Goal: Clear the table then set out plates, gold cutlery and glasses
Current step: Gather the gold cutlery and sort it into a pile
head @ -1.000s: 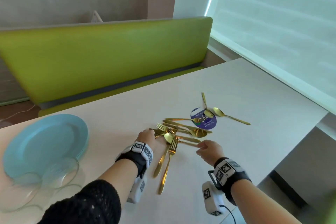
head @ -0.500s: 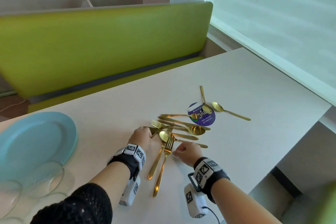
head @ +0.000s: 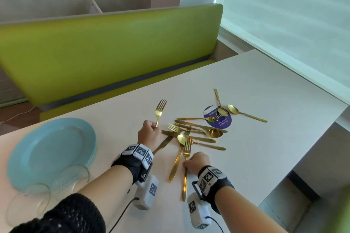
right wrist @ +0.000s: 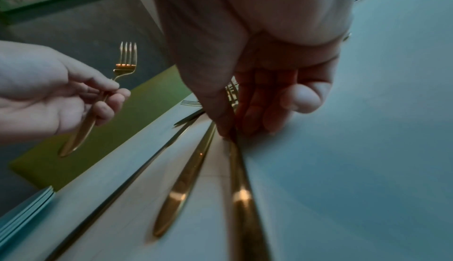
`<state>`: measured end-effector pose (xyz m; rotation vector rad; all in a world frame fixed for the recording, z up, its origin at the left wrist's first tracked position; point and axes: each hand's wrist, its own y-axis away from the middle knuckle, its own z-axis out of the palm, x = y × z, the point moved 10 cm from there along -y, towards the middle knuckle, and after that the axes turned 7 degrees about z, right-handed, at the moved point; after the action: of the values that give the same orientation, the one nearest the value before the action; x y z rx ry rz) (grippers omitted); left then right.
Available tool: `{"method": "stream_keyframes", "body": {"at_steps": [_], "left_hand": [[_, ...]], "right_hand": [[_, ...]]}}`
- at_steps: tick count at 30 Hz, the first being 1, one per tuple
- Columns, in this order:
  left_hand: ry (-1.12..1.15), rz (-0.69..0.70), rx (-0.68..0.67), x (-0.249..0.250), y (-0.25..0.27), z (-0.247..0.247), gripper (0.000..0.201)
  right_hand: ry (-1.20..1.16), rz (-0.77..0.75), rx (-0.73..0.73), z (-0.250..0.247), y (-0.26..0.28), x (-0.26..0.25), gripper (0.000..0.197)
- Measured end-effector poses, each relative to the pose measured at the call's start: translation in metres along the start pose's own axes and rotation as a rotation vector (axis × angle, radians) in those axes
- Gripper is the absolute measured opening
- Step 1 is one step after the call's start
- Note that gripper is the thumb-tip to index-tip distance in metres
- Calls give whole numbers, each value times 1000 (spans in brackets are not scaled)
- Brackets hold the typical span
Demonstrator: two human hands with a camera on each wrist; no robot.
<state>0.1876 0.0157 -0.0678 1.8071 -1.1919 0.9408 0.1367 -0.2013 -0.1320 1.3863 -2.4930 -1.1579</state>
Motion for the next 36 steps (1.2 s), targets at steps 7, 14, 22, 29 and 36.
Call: {"method": "stream_keyframes", "body": {"at_steps": [7,14,22,29,36], "left_hand": [[158,-1,-97,6,7,10,14],[359,-77,-304,11,25,43,19],[468,-97,-396,23,34,57,17],[368,-94,-350,18,25,58,20],[364,-96,-149,16,-6,28,22]], "right_hand": [[-180,-110,-46,-22,12,-21,26],[-549,-298,-116,-60,28,-80,28],[-638,-252,-176,-50,20,-90,26],[-461,-282,-56,-64,6,-95,26],[-98,-243,260,-127,-26,-82,6]]}}
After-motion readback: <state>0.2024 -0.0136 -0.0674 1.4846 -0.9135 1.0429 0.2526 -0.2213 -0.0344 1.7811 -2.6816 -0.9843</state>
